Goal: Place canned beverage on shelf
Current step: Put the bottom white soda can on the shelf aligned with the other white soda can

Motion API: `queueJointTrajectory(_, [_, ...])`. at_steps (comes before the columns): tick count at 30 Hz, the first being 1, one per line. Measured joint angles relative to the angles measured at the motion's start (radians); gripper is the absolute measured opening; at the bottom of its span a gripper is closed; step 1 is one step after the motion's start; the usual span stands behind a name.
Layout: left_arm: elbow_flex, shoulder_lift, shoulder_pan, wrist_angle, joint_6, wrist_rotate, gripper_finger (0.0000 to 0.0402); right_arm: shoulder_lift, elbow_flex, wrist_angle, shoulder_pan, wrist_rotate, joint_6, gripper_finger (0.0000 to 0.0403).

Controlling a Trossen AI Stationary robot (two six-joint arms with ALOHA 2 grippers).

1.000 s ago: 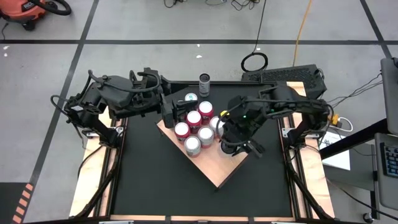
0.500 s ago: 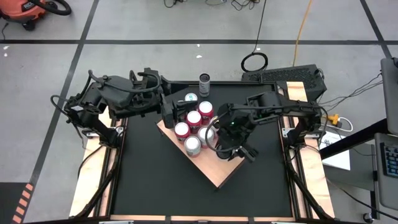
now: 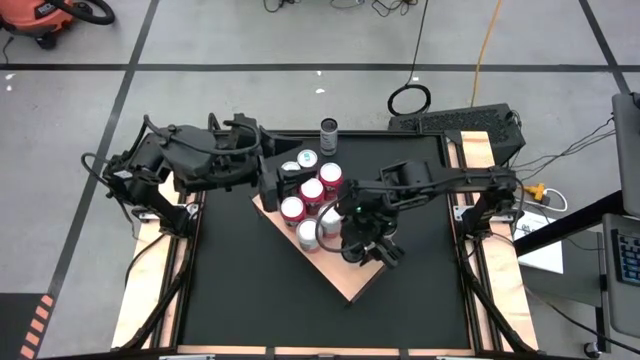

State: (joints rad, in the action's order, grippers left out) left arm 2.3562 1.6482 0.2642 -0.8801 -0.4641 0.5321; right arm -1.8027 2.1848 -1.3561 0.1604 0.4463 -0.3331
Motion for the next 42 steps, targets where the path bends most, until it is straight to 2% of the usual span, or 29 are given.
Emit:
queueJointTrajectory(9, [0.000, 0.000, 0.000, 0.002, 0.000, -0.055, 0.0396, 0.000, -0.070, 0.015, 0.000, -0.004, 0.002, 0.0227])
queueJointTrajectory(42, [0.000, 0.000, 0.000, 0.003, 0.000, -0.064, 0.0396, 0.000, -0.071, -0.013, -0.001, -0.031, -0.054, 0.0229])
